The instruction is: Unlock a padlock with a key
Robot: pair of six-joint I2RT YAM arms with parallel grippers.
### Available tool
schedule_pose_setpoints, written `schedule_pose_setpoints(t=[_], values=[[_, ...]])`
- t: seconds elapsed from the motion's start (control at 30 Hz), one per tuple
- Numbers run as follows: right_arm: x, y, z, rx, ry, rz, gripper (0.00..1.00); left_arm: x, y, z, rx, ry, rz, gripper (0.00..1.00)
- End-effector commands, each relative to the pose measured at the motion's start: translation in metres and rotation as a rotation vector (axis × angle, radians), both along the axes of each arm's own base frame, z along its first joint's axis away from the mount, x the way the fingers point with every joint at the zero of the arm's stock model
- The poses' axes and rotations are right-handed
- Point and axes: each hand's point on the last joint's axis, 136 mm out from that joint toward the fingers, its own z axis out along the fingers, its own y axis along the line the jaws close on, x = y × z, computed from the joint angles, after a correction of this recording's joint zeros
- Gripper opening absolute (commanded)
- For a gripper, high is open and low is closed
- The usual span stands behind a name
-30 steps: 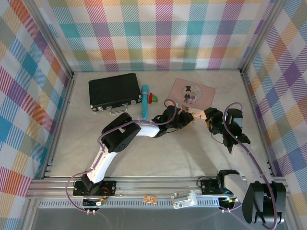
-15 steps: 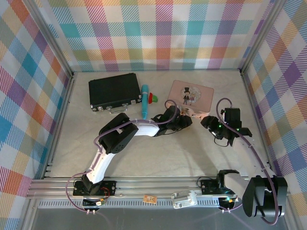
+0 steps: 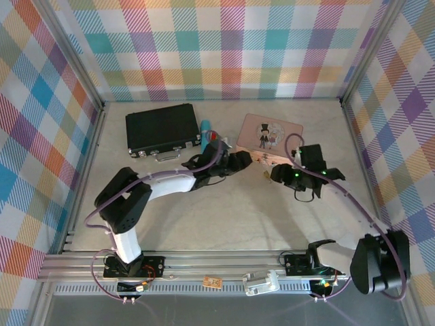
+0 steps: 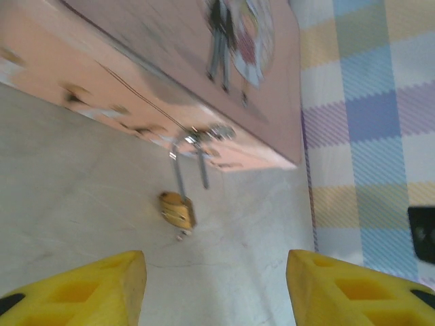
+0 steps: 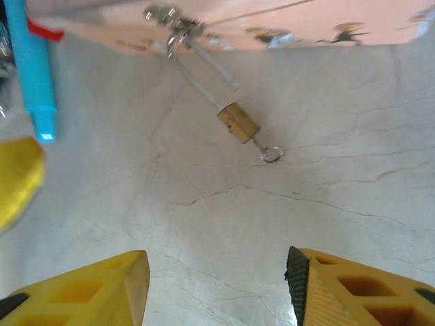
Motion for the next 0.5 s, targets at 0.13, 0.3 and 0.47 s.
schedule_pose_setpoints(t=[0.13,0.3,0.47], values=[[0.027,0.003,-0.018,-0.274,0.024,0.162,0.47,0.009,0.045,0.014,0.008,-0.031,0.043,0.56],[0.041,0.003,-0.033,-0.360,0.039,0.255,0.47,0.016,0.042,0.015,-0.030,-0.030,0.029,0.56],[0.048,0.015,-0.047,-0.323,0.006,0.314,0.43,0.020,0.032,0.009,-0.066,-0.005,0.016,0.54]])
